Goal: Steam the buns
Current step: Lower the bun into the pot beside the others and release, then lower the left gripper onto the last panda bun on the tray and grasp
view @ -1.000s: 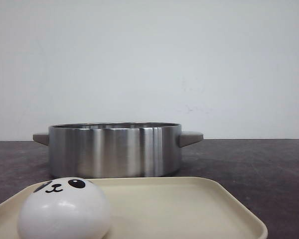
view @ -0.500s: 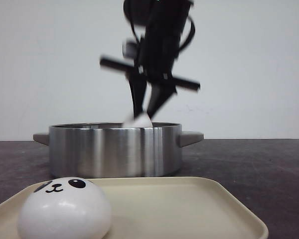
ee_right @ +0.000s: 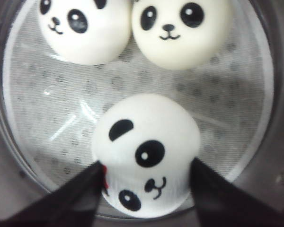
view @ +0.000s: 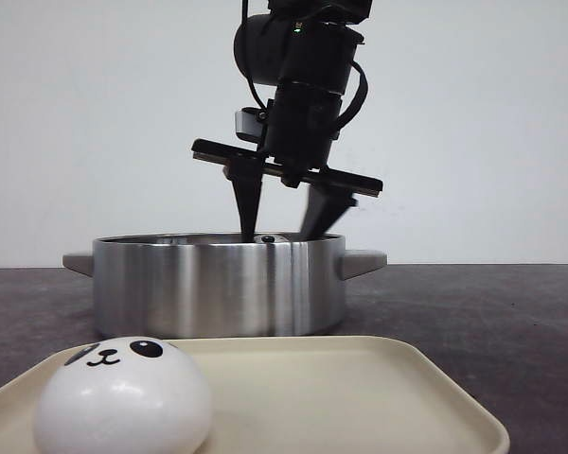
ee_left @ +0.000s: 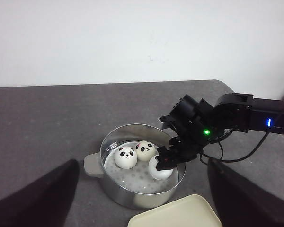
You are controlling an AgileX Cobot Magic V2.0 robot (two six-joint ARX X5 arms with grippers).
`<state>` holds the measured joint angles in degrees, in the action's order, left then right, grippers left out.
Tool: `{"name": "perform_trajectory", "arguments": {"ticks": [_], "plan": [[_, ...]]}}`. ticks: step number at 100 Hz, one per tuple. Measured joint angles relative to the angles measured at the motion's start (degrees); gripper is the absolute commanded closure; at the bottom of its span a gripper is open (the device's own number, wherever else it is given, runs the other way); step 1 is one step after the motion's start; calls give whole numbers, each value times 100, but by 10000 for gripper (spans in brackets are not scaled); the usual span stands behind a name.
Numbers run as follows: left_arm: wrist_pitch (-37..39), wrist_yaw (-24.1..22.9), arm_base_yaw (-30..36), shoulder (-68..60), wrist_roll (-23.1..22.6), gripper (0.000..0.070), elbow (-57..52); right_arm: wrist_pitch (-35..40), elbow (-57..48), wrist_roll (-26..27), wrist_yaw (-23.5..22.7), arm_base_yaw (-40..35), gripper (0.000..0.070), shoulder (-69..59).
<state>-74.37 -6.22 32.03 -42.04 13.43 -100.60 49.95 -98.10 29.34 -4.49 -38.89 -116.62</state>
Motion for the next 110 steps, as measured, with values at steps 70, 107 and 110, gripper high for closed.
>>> {"name": "perform_trajectory", "arguments": {"ticks": [70,107,110], "plan": [[-81,0,0,2,7,186,46,533,-968,-146,457,28,75,13],[195,1268,0,4,835,186,2227,975,-1259,-1165,2094,-592,688,2385],[321,1412,0,4,881,186,2496,968,-1276,-1213,2179,-695,688,2623]]}}
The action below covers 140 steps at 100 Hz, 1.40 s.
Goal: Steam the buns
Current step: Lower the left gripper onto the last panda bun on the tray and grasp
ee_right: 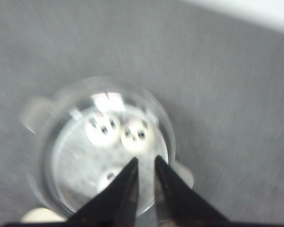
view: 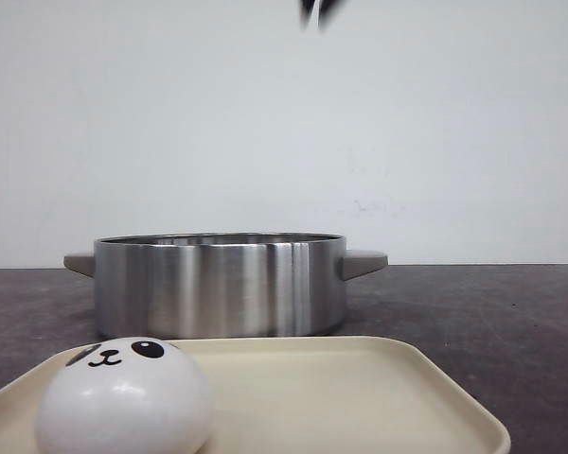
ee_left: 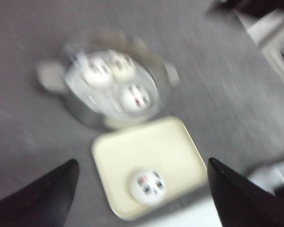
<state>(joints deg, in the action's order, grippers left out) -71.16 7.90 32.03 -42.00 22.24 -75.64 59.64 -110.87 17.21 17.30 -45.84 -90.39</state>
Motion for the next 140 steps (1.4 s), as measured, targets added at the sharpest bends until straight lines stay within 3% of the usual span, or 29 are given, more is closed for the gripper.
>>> {"name": "perform_trajectory", "arguments": {"ticks": [22,35,62,115,118,121,124,126,129,132,140], "plan": [[1056,855,114,-205,367,184,1860,295,-2,-275,514,-728,688,1285],[1176,1134,463,-660,461,176,2446,835,-2,-304,968,-970,688,1670],[1904,848,1408,-1814,485,176,2555,1696,2,9,1897,-1078,688,1851],[2844,686,1825,-3764,546,195,2555,1703,2,260,2144,-1088,688,1851],[2881,634,1825,-3858,553,216,2555,1703,2,260,2146,-1108,688,1851],[2898,546,1827,-3950,560,289,2555,1703,2,260,2149,-1128,688,1851],[2898,455,1829,-4035,560,416,2555,1703,2,260,2151,-1150,688,1851],[2898,402,1829,-4085,557,566,2555,1703,2,260,2151,-1158,688,1851],[2896,369,1829,-4142,549,700,2555,1703,2,260,2155,-1180,688,1851],[2903,334,1832,-4175,525,675,2555,1703,2,260,2166,-1196,688,1851],[2911,245,1836,-4183,409,700,2546,1711,2,260,2245,-1228,688,1851]]}}
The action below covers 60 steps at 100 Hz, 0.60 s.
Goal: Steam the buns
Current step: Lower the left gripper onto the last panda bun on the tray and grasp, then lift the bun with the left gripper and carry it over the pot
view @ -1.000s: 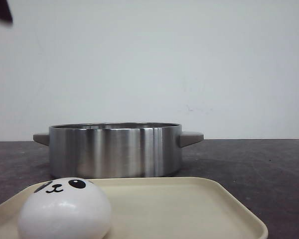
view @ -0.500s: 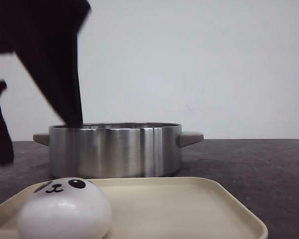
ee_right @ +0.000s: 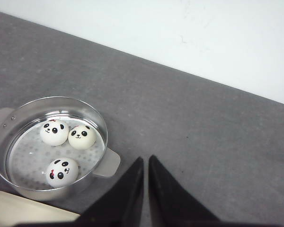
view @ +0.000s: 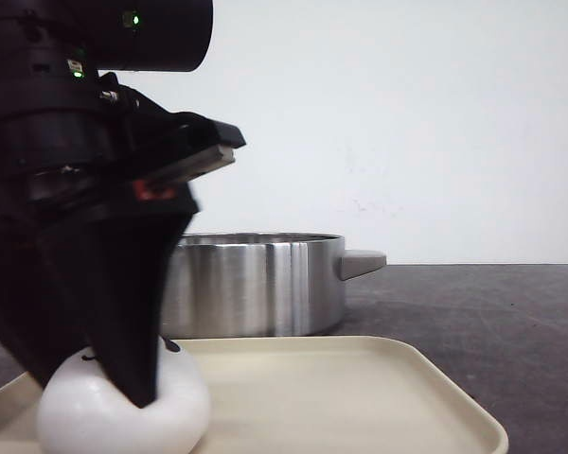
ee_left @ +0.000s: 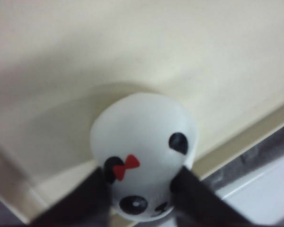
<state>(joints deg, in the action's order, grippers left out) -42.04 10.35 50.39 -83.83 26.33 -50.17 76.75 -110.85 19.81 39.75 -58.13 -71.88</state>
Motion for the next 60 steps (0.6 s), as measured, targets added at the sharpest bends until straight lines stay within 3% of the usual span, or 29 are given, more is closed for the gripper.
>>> {"name": "perform_trajectory", "arguments": {"ticks": [22,36,60], "plan": [[-144,118,0,337,-87,700,-81,55,0,125,229,-116,688,4],[-136,310,2,1117,-85,700,-787,55,0,168,232,-173,688,57],[-363,-278,-485,1292,-474,700,-2332,55,0,170,249,-181,688,181]]}}
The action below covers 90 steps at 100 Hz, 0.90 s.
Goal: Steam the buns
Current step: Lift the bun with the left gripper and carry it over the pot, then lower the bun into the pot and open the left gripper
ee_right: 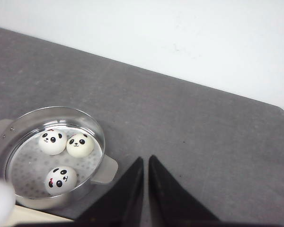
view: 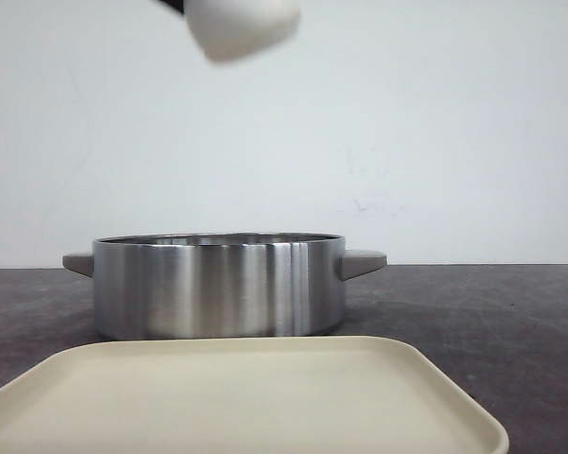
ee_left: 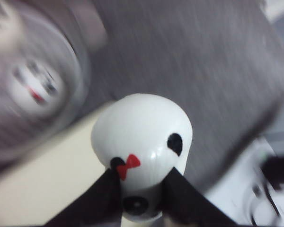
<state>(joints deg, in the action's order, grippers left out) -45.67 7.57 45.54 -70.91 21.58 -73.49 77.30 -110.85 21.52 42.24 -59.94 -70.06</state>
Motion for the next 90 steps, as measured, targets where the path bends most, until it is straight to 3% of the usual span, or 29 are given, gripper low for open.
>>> {"name": "perform_trajectory", "arguments": {"ticks": [20,40,71,78,90], "plan": [[-457,157,-903,-1141,-463,700,-651,0,2,0,-2,0,688,-4],[-356,-179,-1464,-2201,-730,700,-881,0,2,111,-2,0,688,-4],[-275,-186,-1720,-3412,-756,695,-925,0,0,240,-2,0,688,-4],[-234,-186,-1720,-3517,-772,573,-925,0,2,256,-2,0,688,-4],[-232,-186,-1744,-3582,-772,165,-925,0,0,291,-2,0,688,-4]]}}
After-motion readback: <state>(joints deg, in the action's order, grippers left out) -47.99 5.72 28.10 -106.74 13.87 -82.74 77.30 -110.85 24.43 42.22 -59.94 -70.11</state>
